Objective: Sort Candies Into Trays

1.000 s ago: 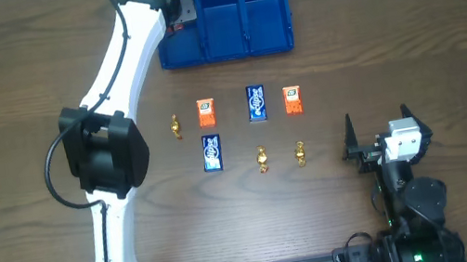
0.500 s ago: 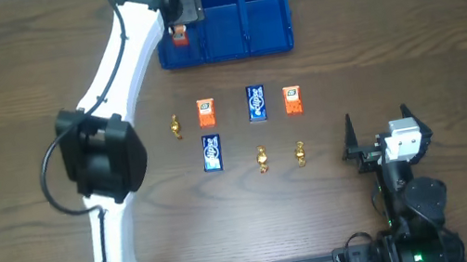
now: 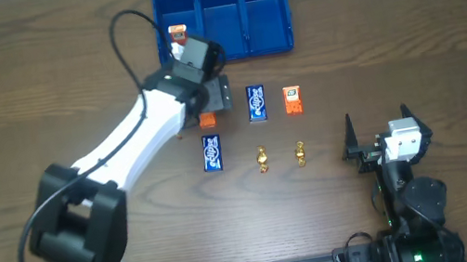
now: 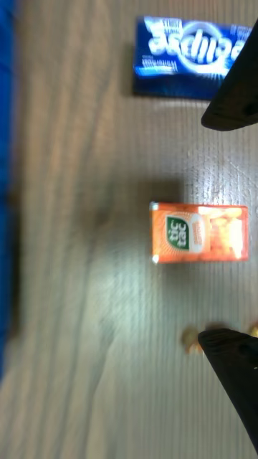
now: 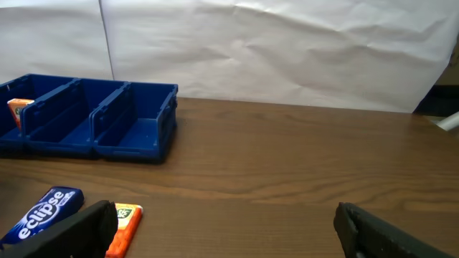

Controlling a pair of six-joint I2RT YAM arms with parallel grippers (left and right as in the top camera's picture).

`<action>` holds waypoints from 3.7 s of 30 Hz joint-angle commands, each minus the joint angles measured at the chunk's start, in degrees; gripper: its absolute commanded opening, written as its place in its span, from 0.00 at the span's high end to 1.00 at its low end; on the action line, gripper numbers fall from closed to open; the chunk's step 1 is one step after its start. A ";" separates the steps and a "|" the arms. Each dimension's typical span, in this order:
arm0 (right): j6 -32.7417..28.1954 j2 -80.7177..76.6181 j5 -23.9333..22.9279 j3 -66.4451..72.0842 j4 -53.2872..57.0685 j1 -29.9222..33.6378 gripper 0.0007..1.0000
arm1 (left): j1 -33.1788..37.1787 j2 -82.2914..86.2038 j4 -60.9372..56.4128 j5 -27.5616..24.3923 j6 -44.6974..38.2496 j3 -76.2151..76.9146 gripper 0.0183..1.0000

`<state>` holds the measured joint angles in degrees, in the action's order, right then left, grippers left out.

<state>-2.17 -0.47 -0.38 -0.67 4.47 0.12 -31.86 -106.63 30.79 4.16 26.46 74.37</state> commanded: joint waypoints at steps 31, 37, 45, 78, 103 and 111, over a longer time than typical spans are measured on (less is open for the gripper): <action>-0.70 0.31 0.33 0.22 0.26 -0.76 0.00 | -0.39 -7.13 -0.20 -0.72 3.34 3.13 0.67; -0.70 0.31 0.33 0.22 0.26 -0.76 0.00 | 1.70 -3.08 12.28 7.45 -1.81 23.34 0.66; -0.70 0.31 0.33 0.22 0.26 -0.76 0.00 | 11.23 -15.04 16.15 0.46 -8.41 45.88 0.66; -0.70 0.31 0.33 0.22 0.26 -0.76 0.00 | 6.58 13.53 5.55 3.32 -3.23 20.02 0.20; -0.70 0.31 0.33 0.22 0.26 -0.76 0.00 | -19.54 -27.23 12.98 1.25 13.90 41.79 0.21; -0.72 0.31 0.33 0.22 0.26 -0.76 0.00 | -19.54 -32.02 14.62 -0.85 16.00 41.79 0.22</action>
<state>-2.17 -0.47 -0.38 -0.67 4.47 0.12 -51.77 -137.40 44.71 4.16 41.19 115.28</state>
